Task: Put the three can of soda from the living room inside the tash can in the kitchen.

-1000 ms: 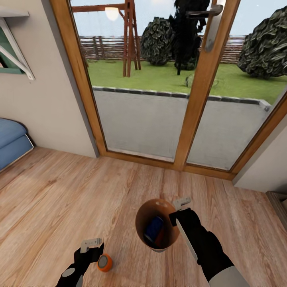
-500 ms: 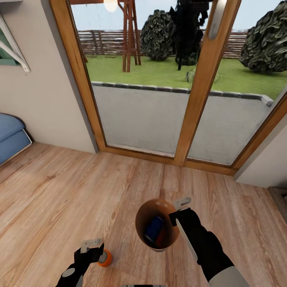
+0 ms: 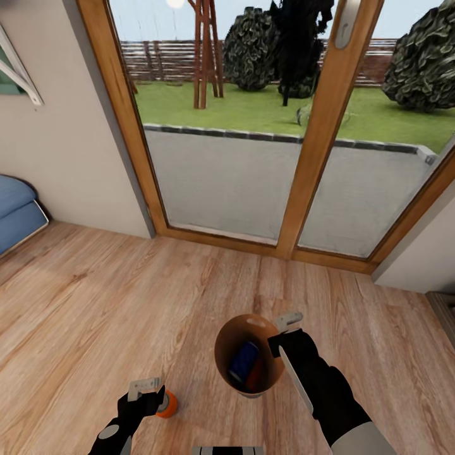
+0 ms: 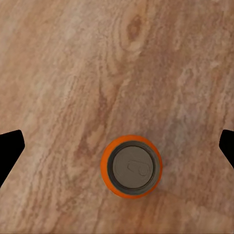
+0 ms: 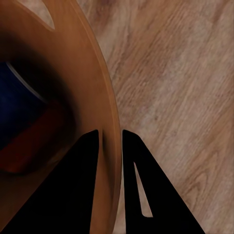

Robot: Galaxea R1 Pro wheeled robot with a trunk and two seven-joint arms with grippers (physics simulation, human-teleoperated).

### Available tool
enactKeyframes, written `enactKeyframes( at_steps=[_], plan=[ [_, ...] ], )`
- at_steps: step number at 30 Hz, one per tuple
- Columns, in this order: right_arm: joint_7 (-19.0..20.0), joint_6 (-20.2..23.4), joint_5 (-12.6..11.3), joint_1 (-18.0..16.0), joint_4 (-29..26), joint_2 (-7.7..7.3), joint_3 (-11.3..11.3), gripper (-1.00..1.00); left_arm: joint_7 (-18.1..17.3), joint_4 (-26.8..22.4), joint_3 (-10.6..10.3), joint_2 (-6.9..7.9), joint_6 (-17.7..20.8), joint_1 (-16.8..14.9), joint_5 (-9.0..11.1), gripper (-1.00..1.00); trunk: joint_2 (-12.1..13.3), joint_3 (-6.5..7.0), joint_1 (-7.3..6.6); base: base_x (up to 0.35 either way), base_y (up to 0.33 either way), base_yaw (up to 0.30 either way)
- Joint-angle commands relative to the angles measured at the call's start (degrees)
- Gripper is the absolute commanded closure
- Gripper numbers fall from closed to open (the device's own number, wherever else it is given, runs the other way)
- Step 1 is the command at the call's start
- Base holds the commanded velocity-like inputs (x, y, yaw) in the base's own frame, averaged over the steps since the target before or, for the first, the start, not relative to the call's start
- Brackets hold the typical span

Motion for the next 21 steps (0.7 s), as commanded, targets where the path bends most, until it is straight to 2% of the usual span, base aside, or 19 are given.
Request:
enactKeyframes(
  at_steps=[1, 14, 21],
  plan=[
    [0.2, -0.1, -0.5, 0.0, -0.1, 0.01, 0.0, 1.0, 0.0, 0.0, 0.0, 0.0, 0.0, 0.0, 0.0, -1.0, 0.0, -0.02, 0.0, 0.0, 0.0, 0.0],
    [0.2, 0.0, -0.5, 0.0, -1.7, -0.08, 0.0, 1.0, 0.0, -0.4, -0.1, -0.05, 0.0, 0.0, 0.0, -1.0, 0.0, -1.04, 0.0, 0.0, 0.0, 0.0],
    [0.2, 2.0, -0.5, 0.0, -3.8, -0.08, 0.0, 1.0, 0.0, -1.7, -0.1, -0.08, 0.0, 0.0, 0.0, -1.0, 0.0, -1.69, 0.0, 0.0, 0.0, 0.0]
  ],
)
